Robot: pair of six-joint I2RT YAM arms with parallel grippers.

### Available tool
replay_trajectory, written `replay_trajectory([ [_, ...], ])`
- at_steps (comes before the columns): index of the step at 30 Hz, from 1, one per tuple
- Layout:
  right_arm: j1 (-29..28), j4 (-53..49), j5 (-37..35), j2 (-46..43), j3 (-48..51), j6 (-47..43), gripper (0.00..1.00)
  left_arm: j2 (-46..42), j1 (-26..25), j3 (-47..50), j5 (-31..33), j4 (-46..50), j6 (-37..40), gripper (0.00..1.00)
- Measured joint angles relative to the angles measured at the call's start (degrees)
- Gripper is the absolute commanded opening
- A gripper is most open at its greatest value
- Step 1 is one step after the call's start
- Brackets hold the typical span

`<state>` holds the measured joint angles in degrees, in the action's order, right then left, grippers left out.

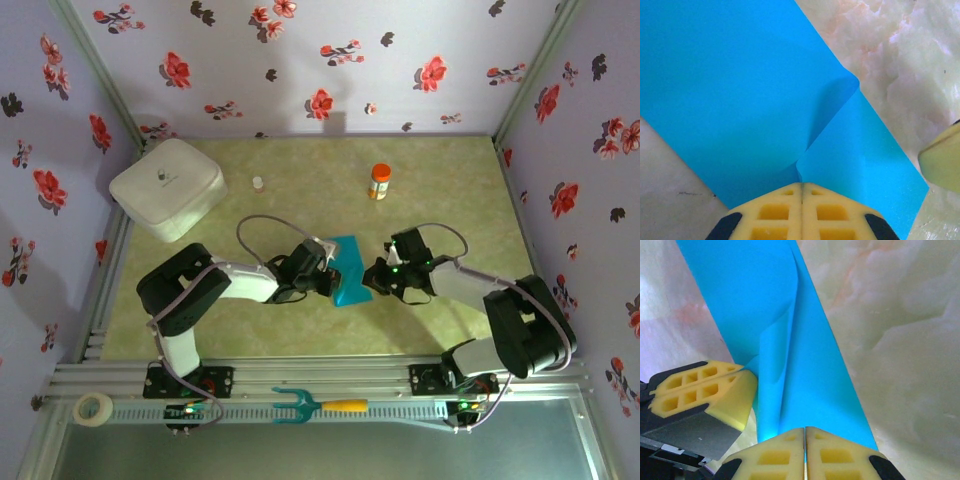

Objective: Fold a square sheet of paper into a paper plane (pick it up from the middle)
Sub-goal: Fold the triangle a second time at the center of the table.

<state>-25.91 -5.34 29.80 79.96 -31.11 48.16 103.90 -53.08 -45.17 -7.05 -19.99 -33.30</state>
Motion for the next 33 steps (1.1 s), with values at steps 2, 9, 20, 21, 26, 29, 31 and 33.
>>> replay_trajectory([
  [2, -0.5, 1.1, 0.4, 0.6, 0.5, 1.3, 0.08, 0.0, 0.0, -0.2, 0.2, 0.5, -1.4, 0.0],
  [9, -2.4, 4.9, 1.0, 4.4, 0.6, 4.2, 0.08, 0.0, 0.0, -1.1, 0.6, 1.6, -4.3, 0.0],
  [20, -2.6, 1.8, -0.2, 7.5, -2.1, 0.7, 0.03, 0.0, 0.0, -1.1, 0.6, 1.6, -3.3, 0.01],
  [21, -2.6, 1.6, -0.3, 7.5, -2.2, 0.3, 0.03, -0.1, 0.0, -1.1, 0.6, 1.6, -2.8, 0.01],
  [26, -2.6, 0.9, -0.3, 7.8, -2.6, -0.9, 0.03, -1.1, 0.1, -1.1, 0.6, 1.6, 0.0, 0.01],
  [29, -2.6, 0.8, -0.3, 7.8, -2.7, -1.3, 0.03, -1.5, 0.5, -1.1, 0.6, 1.6, 1.2, 0.01],
  [31, -2.6, 0.8, -0.3, 7.8, -2.7, -1.3, 0.03, -1.5, 0.6, -1.1, 0.6, 1.7, 1.8, 0.01],
  [33, -2.6, 0.8, -0.3, 7.8, -2.7, -1.4, 0.03, -1.5, 0.8, -1.1, 0.6, 1.8, 2.3, 0.01],
])
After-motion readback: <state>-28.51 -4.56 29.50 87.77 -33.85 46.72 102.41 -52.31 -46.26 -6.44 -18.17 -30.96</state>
